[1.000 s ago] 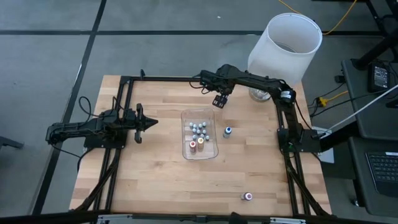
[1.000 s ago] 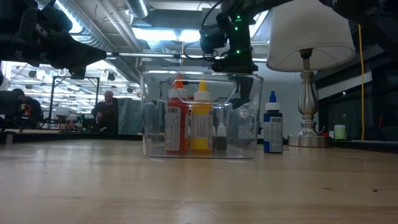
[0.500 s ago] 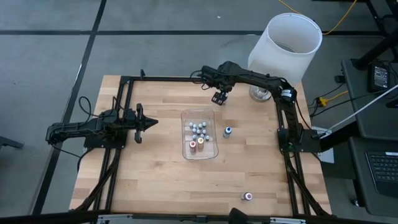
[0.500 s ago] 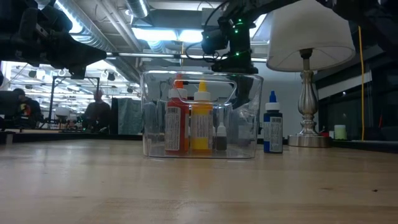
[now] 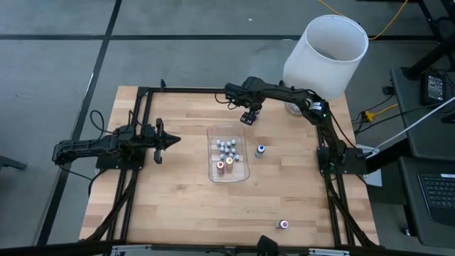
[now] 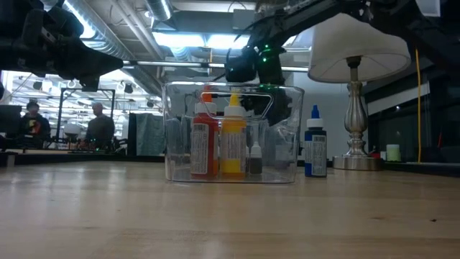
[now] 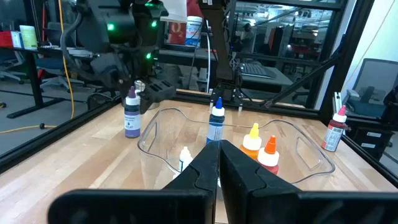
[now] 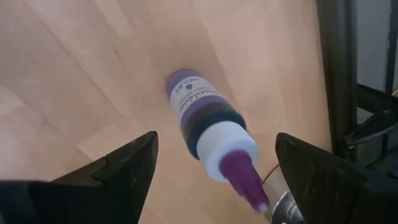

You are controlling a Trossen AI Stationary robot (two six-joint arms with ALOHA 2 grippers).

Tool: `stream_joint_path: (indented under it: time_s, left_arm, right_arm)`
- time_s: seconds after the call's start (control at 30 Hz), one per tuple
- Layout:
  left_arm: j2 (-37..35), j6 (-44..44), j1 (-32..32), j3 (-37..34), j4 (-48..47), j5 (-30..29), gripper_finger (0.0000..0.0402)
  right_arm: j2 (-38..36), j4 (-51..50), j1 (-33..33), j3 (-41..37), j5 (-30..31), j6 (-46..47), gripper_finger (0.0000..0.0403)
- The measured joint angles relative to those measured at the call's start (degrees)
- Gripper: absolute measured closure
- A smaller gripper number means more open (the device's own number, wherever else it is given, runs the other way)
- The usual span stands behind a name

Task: Pick & Place food coloring
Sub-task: Put the large purple food coloring into the transparent bin

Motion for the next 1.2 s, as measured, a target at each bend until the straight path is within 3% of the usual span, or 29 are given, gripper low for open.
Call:
stream_joint_path:
  time_s: [0.47, 0.63, 0.9, 1.2]
  left_arm:
    - [0.0, 0.0, 0.0, 0.0, 0.0, 0.0, 0.0395]
    - [0.0, 0.0, 0.0, 0.0, 0.0, 0.0, 0.0396]
    - [0.0, 0.0, 0.0, 0.0, 0.0, 0.0, 0.0391]
    - [0.0, 0.0, 0.0, 0.0, 0.0, 0.0, 0.0395]
  right_arm:
    - [0.8, 0.0, -0.5, 0.0, -2.3, -1.4, 0.0085]
    - [0.8, 0.0, -0.7, 0.0, -2.3, -1.5, 0.0136]
    - [0.8, -0.2, -0.9, 0.0, -3.6, -1.7, 0.0253]
    - [0.6, -6.6, 0.4, 3.7, -3.4, -4.1, 0.0254]
